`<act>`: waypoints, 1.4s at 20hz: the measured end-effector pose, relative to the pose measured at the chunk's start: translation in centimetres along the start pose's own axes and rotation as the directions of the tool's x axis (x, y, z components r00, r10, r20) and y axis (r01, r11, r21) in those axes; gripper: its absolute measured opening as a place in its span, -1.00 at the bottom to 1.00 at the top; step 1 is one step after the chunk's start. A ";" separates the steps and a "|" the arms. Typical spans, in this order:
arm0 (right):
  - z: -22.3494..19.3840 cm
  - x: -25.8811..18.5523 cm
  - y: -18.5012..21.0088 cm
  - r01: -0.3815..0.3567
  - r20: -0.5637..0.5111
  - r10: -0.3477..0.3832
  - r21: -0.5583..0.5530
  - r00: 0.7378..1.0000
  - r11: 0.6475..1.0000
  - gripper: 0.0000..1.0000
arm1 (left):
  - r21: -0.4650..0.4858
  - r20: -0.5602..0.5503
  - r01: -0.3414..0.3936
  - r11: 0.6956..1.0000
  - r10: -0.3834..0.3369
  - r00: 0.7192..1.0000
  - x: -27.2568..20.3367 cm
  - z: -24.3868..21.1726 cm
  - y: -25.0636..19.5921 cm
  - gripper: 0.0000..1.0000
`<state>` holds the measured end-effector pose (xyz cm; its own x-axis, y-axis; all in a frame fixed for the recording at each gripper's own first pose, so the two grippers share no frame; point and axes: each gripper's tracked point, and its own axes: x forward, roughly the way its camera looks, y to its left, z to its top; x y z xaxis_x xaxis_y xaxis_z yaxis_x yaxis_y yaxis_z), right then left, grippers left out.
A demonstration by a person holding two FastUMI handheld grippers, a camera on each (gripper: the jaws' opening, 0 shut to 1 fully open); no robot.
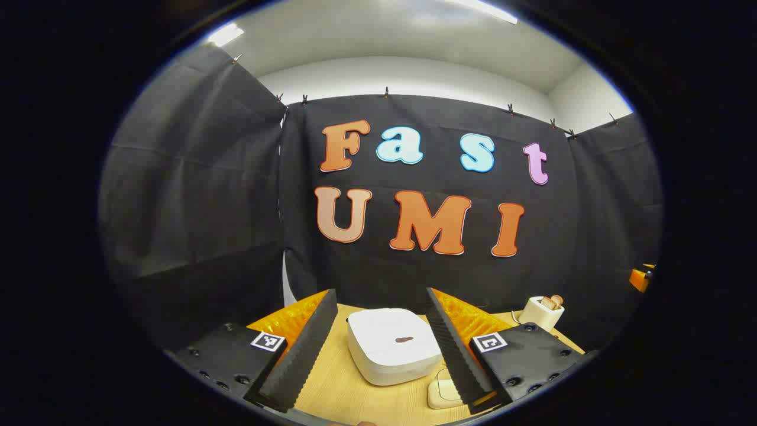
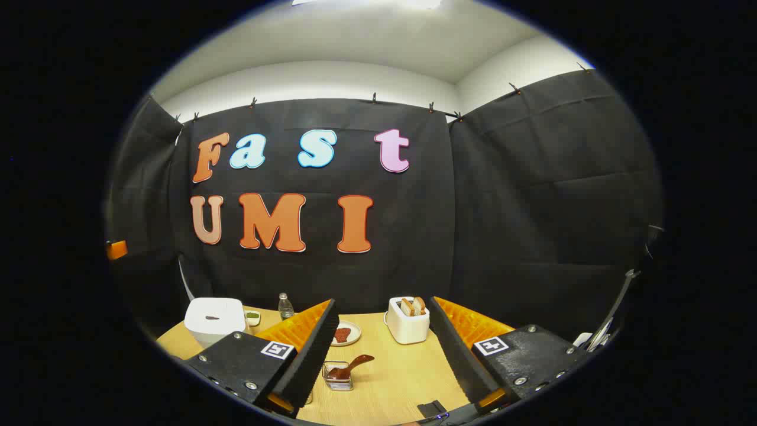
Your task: Close the left gripper, press the button to open the rice cooker; take a wooden spoon from the chopstick holder with the right hand, scoop a spoonful of rice and pour it into the rice cooker, then put the wooden spoon back into the chopstick holder.
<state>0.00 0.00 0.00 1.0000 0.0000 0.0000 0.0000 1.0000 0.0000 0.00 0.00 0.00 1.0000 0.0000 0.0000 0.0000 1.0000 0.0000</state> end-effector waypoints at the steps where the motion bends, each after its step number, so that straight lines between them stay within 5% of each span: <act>1: 0.0 0.1 -0.3 0.003 0.000 -0.003 0.003 1.000 1.000 0.90 | 0.002 0.003 0.002 1.000 -0.002 1.000 0.0 0.2 -0.2 0.99; 25: -0.3 1.1 0.2 0.012 -0.024 -0.012 0.012 1.000 1.000 0.90 | 0.007 -0.020 0.071 0.997 -0.071 0.997 2.1 0.2 -1.1 0.99; 27: -0.4 1.2 0.5 0.010 -0.027 -0.010 0.013 1.000 1.000 1.00 | 0.006 -0.025 0.073 0.997 -0.073 0.997 2.4 -0.1 -1.3 0.93; 28: -0.5 1.4 0.6 0.008 -0.029 -0.008 0.010 1.000 1.000 0.90 | 0.010 -0.024 0.073 0.997 -0.073 0.997 2.6 0.0 -1.3 0.75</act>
<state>1.36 0.64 -0.45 0.9995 -0.0078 -0.0292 0.0081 0.9999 0.0099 2.59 -1.29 0.01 0.9971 -0.0728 -0.0235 0.0731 0.9973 0.0099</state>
